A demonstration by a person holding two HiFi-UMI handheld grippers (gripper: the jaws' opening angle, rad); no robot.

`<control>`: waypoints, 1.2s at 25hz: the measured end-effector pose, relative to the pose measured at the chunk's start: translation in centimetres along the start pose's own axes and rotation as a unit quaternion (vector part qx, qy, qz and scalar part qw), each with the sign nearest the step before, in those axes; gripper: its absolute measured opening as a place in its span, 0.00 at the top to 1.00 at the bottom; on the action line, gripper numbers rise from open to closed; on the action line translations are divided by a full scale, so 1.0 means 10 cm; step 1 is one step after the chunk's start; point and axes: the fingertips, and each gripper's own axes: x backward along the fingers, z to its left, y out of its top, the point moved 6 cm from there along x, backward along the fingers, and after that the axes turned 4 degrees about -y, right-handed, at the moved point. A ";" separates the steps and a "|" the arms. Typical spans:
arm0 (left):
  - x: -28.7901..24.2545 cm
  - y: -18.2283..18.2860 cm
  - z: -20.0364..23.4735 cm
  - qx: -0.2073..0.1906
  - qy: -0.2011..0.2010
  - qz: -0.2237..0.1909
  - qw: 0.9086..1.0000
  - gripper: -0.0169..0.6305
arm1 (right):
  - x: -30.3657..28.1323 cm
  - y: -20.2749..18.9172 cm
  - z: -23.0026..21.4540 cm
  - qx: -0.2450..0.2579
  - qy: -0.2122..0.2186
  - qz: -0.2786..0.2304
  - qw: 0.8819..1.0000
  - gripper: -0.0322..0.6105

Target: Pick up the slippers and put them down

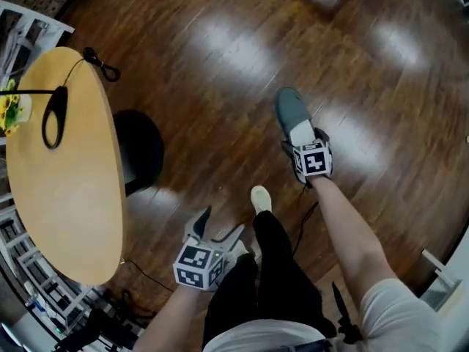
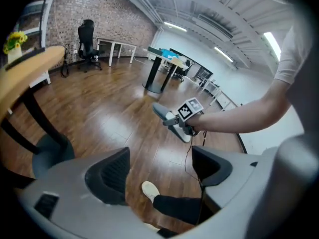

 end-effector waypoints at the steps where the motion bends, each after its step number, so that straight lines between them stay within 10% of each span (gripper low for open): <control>1: -0.42 -0.08 0.13 -0.002 -0.004 0.002 1.000 0.40 | -0.52 -0.23 -0.12 -0.012 -0.006 0.001 1.000 0.12; 9: -2.82 -1.44 1.19 0.011 -0.040 0.017 0.999 0.40 | -4.26 -1.91 -0.23 -0.031 -0.014 0.035 0.999 0.12; 14: -3.45 -1.82 1.44 0.024 -0.053 0.026 0.998 0.40 | -4.90 -2.37 -0.22 -0.036 -0.018 0.049 0.998 0.07; 21: -2.94 -1.70 1.28 0.014 -0.063 0.026 0.998 0.40 | -4.20 -2.14 -0.04 -0.036 -0.004 0.045 0.998 0.05; 30: -0.38 -0.34 0.53 -0.007 0.006 -0.034 0.999 0.40 | -0.63 -0.43 0.92 0.063 0.090 0.014 0.994 0.05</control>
